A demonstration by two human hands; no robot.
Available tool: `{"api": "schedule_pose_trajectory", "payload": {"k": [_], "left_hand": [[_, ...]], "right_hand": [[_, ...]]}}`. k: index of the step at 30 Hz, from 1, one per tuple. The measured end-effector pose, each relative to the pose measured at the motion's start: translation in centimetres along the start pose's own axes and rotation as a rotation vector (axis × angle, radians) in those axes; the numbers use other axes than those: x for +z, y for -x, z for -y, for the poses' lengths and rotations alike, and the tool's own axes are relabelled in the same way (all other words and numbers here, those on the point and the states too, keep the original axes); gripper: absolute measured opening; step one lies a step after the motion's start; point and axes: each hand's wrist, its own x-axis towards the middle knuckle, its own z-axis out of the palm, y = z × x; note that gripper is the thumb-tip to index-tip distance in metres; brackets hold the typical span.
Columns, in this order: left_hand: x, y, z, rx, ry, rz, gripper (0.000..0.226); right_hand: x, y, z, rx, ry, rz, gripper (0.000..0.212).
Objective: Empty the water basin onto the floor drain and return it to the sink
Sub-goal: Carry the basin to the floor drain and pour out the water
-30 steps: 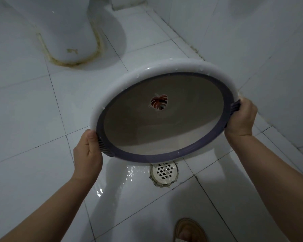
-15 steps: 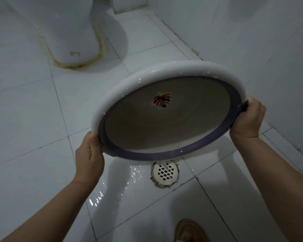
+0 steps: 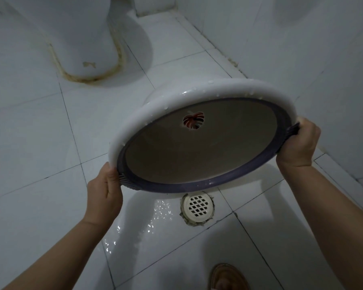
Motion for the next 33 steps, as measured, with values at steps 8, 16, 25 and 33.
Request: {"api": "schedule_pose_trajectory", "payload": {"k": [8, 16, 25, 33], "left_hand": [[0.1, 0.1, 0.2, 0.031, -0.018, 0.000, 0.057], [0.0, 0.0, 0.5, 0.017, -0.012, -0.018, 0.059], [-0.1, -0.1, 0.7, 0.030, -0.018, -0.011, 0.058], [-0.3, -0.2, 0.6, 0.056, -0.015, -0.013, 0.056]], "right_hand": [[-0.1, 0.2, 0.4, -0.046, 0.090, 0.003, 0.039], [0.2, 0.2, 0.2, 0.019, 0.027, 0.008, 0.038], [0.4, 0.3, -0.4, -0.028, 0.033, 0.007, 0.038], [0.5, -0.2, -1.0, -0.073, 0.050, -0.002, 0.041]]}}
